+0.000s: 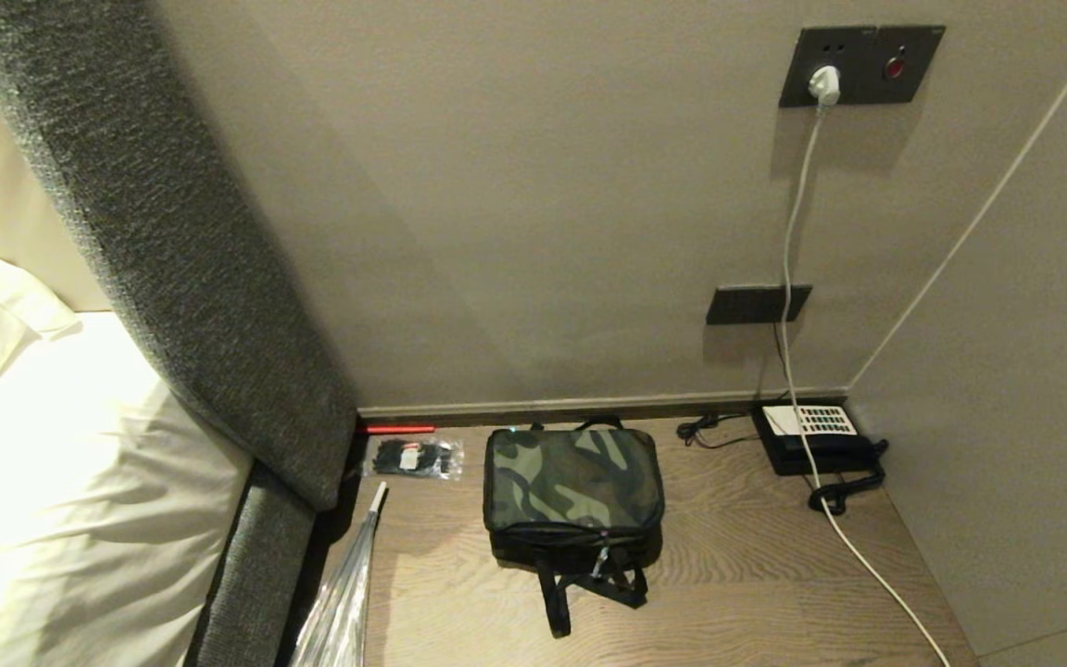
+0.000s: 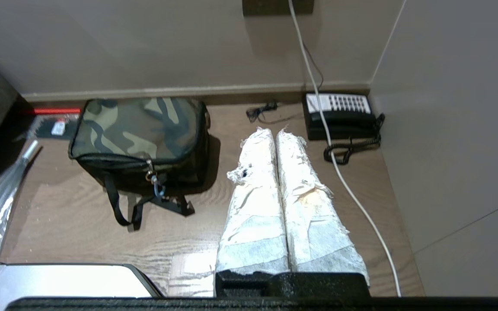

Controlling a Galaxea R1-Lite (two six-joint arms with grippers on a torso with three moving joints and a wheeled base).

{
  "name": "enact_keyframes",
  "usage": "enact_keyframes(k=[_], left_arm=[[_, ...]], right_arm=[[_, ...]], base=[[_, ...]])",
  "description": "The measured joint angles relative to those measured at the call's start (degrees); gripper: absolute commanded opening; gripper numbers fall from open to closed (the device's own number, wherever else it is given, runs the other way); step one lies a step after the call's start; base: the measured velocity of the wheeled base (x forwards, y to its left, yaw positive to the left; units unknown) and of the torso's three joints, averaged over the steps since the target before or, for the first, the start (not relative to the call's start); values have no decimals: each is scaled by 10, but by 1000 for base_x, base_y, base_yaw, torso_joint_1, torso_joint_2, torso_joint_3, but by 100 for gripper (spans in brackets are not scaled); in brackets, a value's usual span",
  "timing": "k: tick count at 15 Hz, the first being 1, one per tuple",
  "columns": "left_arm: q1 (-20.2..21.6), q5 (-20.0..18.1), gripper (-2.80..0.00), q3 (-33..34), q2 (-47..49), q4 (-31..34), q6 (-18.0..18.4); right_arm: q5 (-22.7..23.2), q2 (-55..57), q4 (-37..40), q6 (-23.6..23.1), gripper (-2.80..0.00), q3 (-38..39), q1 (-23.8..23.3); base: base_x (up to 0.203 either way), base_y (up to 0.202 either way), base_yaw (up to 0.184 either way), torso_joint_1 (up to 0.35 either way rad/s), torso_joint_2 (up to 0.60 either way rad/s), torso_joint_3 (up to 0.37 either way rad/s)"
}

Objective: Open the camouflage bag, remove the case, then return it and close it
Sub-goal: Open the top of the storage box

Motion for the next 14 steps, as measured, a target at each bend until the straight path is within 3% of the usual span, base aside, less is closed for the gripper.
enact_keyframes(k=[14], left_arm=[[0, 0, -280, 0, 0, 0, 0]], right_arm=[[0, 0, 0, 0, -280, 0, 0]], base=[[0, 0, 0, 3, 3, -197]])
